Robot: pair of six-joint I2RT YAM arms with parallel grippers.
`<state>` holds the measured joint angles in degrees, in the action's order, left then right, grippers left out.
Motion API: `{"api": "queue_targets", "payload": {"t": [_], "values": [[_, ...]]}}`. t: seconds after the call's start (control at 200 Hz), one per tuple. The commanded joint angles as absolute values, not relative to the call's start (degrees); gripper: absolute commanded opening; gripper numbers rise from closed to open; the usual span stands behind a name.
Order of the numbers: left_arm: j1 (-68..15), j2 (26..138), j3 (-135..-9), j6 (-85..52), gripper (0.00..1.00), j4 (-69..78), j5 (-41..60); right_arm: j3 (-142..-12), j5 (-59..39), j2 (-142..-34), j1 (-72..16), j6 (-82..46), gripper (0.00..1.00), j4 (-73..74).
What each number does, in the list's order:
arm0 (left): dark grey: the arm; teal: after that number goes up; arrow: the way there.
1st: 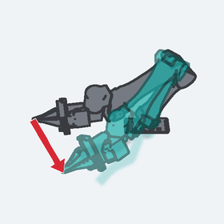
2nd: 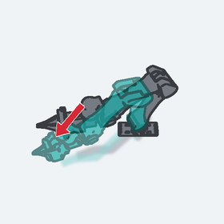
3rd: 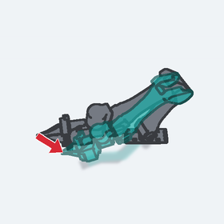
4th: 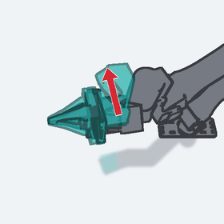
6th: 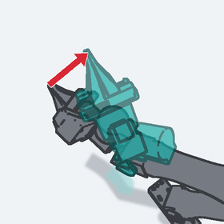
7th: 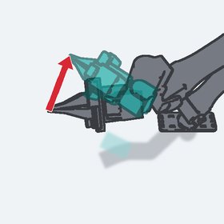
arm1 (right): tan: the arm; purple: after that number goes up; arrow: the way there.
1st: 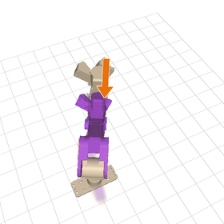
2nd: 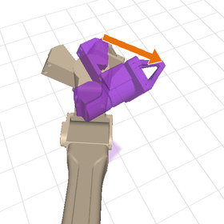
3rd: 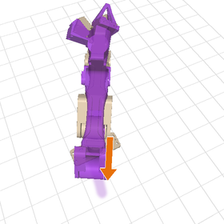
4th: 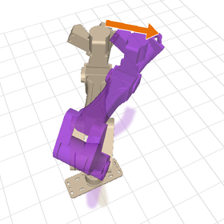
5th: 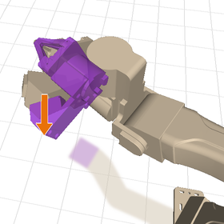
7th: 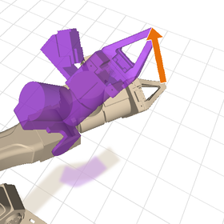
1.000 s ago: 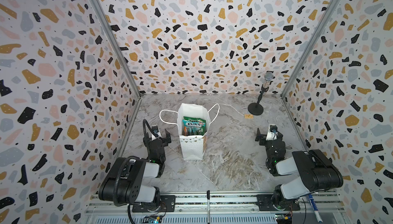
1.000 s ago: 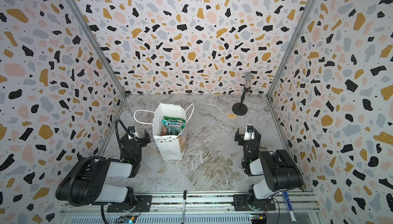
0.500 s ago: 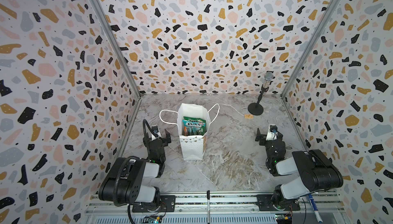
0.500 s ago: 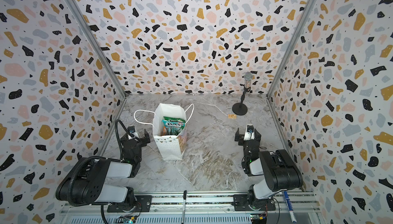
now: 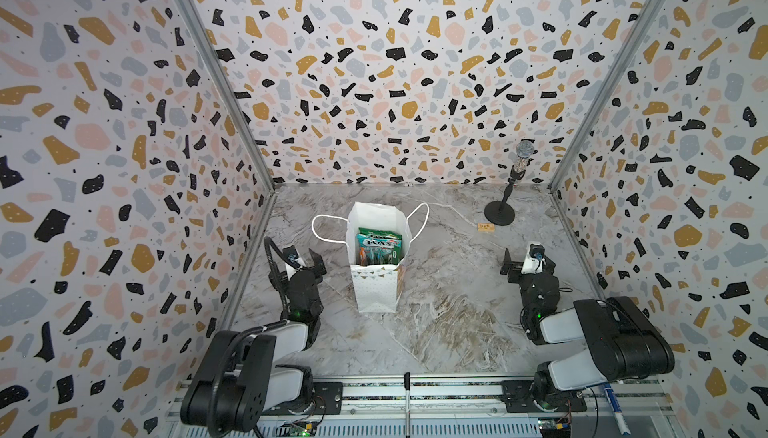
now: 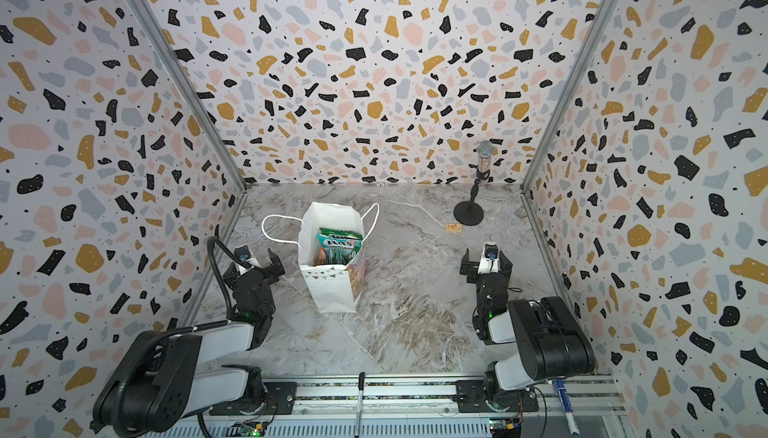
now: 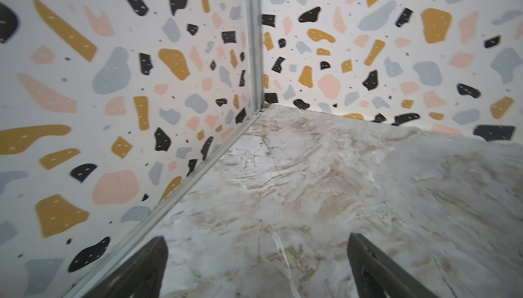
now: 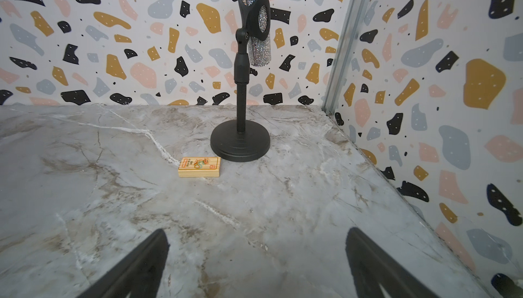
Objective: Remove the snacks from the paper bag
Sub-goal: 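Raise both arms and move both grippers toward the white paper bag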
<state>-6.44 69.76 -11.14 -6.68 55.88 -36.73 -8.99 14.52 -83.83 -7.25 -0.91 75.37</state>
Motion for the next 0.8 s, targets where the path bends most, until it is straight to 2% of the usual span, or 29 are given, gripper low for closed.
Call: {"api": "queue_targets", "payload": {"t": [0.0,0.155,0.235,0.35,0.476,0.551,0.676,0.796], "values": [[-6.1,63.0,-16.3,-15.5,1.00,45.0,-48.6,-12.2,19.2,-79.0,-7.9,-1.6,0.99,67.4],[-6.1,56.1,-25.7,-22.8,1.00,27.3,-45.5,-12.7,20.7,-74.7,-9.0,-0.6,0.99,63.8],[-6.1,54.3,-30.9,-25.2,1.00,19.3,-44.2,-15.2,21.3,-70.7,-10.1,-2.7,0.99,55.6],[-6.1,51.3,-37.7,-25.8,1.00,9.0,-43.2,-20.5,15.1,-65.2,-10.1,-9.5,0.99,41.0],[-6.1,48.0,-42.1,-24.0,1.00,4.7,-43.1,-25.4,4.9,-61.7,-10.0,-13.5,0.99,30.2],[-6.1,46.8,-45.1,-22.5,1.00,2.6,-37.8,-27.7,-0.8,-60.5,-10.2,-14.6,0.99,26.8],[-6.1,47.7,-50.5,-22.0,1.00,-0.9,-23.2,-30.1,-7.5,-59.6,-11.4,-14.7,0.99,24.1],[-6.1,50.1,-55.0,-22.4,1.00,-4.7,-10.9,-31.5,-10.3,-59.5,-12.8,-13.4,0.99,23.0]]}}
